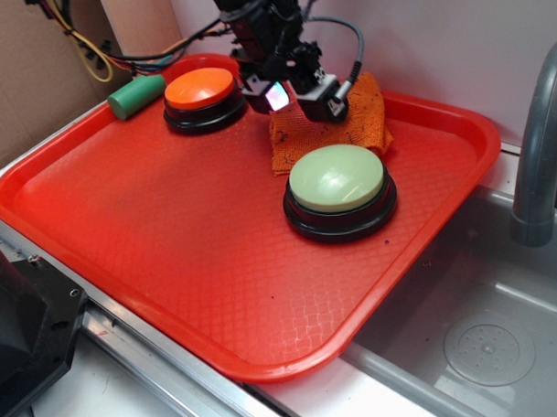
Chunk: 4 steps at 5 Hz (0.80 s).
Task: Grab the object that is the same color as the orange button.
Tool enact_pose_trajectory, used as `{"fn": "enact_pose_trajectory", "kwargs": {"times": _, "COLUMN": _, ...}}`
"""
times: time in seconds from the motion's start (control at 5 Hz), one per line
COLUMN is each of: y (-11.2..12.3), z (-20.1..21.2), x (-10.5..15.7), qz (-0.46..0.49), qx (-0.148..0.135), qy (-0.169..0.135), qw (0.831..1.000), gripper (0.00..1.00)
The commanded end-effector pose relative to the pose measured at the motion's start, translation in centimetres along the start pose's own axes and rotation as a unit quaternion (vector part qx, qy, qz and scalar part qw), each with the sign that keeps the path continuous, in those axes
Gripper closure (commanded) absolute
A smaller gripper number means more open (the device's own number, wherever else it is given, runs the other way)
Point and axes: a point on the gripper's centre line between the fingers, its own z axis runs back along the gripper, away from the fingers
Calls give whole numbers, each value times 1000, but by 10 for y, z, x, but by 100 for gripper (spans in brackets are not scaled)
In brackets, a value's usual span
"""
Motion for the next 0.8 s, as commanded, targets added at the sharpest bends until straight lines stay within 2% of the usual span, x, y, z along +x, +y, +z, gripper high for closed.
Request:
{"fn": "enact_pose_trajectory", "kwargs": {"times": 0.0, "y": -21, "z": 4, "x": 20, "qz": -50, "qx": 10, "qy": -16, "qw": 999, "gripper": 100}}
{"fn": "enact_pose_trajectory", "kwargs": {"times": 0.4, "y": -31, "z": 20, "x": 20, "qz": -60, "qx": 31, "qy": -27, "qw": 997, "gripper": 100}}
{"fn": "enact_pose_trajectory", "kwargs": {"times": 0.6, "y": -28, "z": 53, "x": 12, "qz": -32, "qx": 31, "qy": -27, "qw": 999, "gripper": 100}}
